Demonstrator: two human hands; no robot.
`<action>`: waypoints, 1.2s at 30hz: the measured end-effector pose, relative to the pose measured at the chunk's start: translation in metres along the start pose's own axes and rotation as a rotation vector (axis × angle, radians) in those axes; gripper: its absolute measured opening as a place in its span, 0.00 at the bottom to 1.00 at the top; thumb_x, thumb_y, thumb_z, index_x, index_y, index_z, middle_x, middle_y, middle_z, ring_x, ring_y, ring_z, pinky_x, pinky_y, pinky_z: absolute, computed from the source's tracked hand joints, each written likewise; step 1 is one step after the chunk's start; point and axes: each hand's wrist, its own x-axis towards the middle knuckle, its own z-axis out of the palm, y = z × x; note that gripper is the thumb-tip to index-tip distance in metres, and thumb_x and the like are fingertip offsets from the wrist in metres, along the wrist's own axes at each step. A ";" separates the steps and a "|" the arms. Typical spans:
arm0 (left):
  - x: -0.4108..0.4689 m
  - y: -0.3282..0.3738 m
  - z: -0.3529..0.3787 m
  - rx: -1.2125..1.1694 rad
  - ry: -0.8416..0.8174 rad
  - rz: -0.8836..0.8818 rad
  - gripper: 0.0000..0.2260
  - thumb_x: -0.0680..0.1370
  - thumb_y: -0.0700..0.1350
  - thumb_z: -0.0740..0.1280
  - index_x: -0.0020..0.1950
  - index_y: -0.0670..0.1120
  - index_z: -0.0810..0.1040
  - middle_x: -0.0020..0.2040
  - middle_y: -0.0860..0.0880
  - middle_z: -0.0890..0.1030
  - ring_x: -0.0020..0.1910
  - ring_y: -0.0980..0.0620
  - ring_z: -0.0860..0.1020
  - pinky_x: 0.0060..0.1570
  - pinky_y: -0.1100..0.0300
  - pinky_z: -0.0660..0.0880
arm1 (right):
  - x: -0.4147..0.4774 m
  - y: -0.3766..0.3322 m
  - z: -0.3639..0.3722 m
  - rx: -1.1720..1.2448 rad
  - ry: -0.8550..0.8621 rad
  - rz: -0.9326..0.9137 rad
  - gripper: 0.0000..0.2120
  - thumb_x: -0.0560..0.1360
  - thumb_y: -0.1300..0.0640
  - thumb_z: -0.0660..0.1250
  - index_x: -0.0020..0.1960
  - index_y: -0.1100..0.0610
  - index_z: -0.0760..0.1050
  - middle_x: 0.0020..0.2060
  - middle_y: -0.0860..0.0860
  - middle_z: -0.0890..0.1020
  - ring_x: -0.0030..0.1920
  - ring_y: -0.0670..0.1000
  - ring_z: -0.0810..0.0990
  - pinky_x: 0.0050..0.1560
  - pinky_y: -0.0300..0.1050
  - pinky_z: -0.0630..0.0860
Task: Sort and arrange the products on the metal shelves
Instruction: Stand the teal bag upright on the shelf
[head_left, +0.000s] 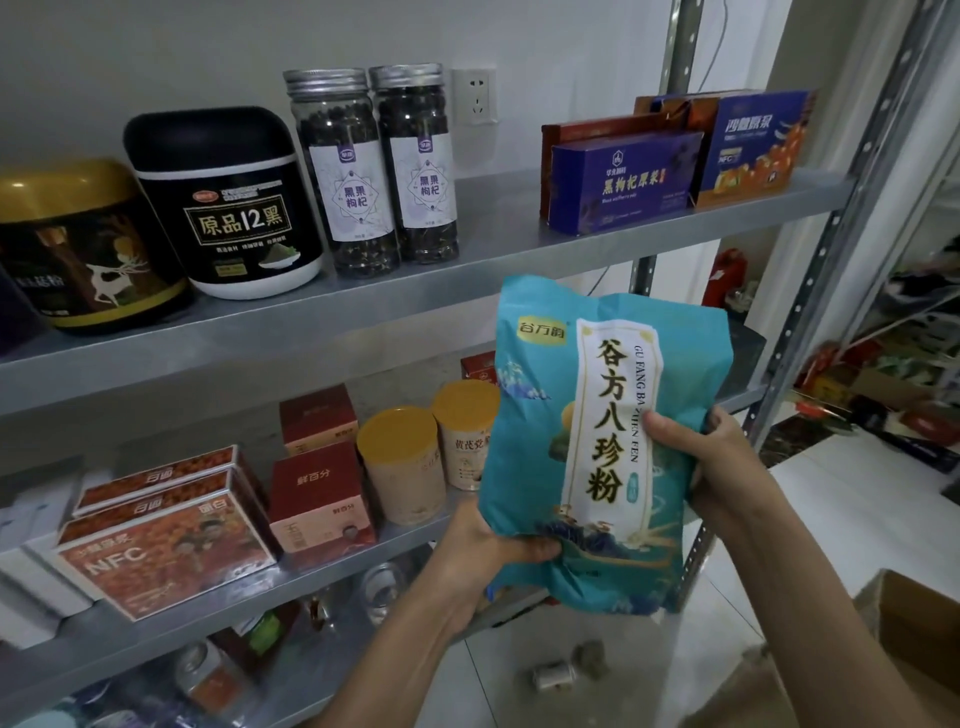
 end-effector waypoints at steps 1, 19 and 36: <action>0.000 0.000 0.000 -0.005 -0.003 0.000 0.19 0.67 0.25 0.73 0.54 0.41 0.82 0.53 0.43 0.85 0.53 0.45 0.83 0.46 0.56 0.80 | -0.001 0.001 0.003 0.020 0.019 -0.016 0.27 0.61 0.63 0.74 0.60 0.64 0.75 0.45 0.57 0.86 0.41 0.56 0.86 0.35 0.47 0.82; 0.020 0.049 -0.002 0.084 0.011 0.040 0.31 0.58 0.44 0.84 0.58 0.45 0.79 0.51 0.47 0.85 0.49 0.45 0.84 0.43 0.53 0.82 | 0.002 -0.001 0.011 0.083 0.049 -0.034 0.27 0.60 0.63 0.75 0.58 0.61 0.74 0.45 0.57 0.86 0.41 0.56 0.86 0.33 0.47 0.82; 0.038 0.060 0.011 0.090 0.021 0.166 0.29 0.61 0.47 0.82 0.59 0.49 0.77 0.55 0.48 0.84 0.51 0.48 0.84 0.50 0.46 0.81 | -0.032 0.042 -0.022 -0.125 -0.093 0.006 0.34 0.55 0.57 0.83 0.59 0.61 0.78 0.55 0.61 0.83 0.53 0.62 0.84 0.43 0.50 0.83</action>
